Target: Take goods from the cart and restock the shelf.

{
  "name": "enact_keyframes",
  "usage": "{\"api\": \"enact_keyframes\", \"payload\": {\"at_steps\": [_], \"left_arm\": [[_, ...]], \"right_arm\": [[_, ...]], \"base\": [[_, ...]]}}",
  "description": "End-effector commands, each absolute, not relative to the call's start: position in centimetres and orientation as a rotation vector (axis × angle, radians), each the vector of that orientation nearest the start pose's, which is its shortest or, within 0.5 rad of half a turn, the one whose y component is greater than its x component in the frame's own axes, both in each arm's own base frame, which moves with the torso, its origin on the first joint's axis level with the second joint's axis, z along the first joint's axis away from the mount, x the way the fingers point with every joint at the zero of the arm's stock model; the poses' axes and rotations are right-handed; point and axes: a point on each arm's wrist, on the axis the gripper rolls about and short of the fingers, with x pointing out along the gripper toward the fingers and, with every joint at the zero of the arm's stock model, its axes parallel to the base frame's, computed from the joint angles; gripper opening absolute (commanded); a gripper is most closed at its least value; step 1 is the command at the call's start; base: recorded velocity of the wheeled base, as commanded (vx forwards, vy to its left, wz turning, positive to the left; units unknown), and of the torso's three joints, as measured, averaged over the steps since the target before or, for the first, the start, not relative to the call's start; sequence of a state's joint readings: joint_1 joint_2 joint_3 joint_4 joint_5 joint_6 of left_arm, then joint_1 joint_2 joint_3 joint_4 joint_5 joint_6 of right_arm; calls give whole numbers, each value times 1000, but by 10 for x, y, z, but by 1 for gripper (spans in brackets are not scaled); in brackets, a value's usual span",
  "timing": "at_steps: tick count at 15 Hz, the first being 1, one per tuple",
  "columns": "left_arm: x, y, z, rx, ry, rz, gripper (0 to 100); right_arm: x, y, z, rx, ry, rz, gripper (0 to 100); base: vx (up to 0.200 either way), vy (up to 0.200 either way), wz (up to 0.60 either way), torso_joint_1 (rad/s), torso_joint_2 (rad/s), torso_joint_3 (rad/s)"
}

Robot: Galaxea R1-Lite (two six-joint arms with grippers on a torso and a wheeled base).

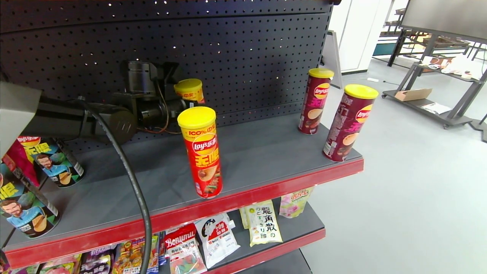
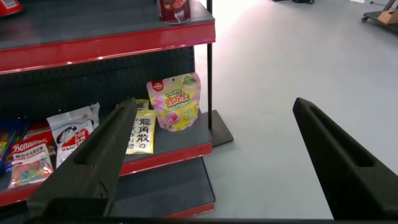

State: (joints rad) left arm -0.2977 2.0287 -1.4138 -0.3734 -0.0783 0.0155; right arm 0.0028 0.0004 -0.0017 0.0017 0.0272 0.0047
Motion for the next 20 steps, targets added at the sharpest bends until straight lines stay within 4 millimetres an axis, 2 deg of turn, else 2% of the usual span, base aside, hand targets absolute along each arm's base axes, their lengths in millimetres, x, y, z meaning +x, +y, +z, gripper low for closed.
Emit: {"api": "enact_keyframes", "payload": {"at_steps": [1, 7, 8, 17, 18, 20], "left_arm": [[398, -124, 206, 42, 239, -376, 0], [396, -123, 204, 51, 278, -376, 0], [396, -123, 204, 51, 278, -376, 100], [376, -113, 213, 53, 297, -367, 100], [365, -105, 213, 52, 311, -355, 100], [358, -101, 215, 52, 314, -350, 100]], "right_arm": [[-23, 1, 76, 5, 0, 31, 100], [-23, 1, 76, 5, 0, 31, 100], [-23, 1, 76, 5, 0, 31, 100], [-23, 1, 76, 5, 0, 31, 100], [-23, 1, 76, 5, 0, 31, 100], [-23, 1, 76, 5, 0, 31, 100]], "base": [[0, 0, 0, 0, 0, 0], [0, 0, 0, 0, 0, 0], [0, 0, 0, 0, 0, 0], [0, 0, 0, 0, 0, 0], [0, 0, 0, 0, 0, 0], [0, 0, 0, 0, 0, 0]]}}
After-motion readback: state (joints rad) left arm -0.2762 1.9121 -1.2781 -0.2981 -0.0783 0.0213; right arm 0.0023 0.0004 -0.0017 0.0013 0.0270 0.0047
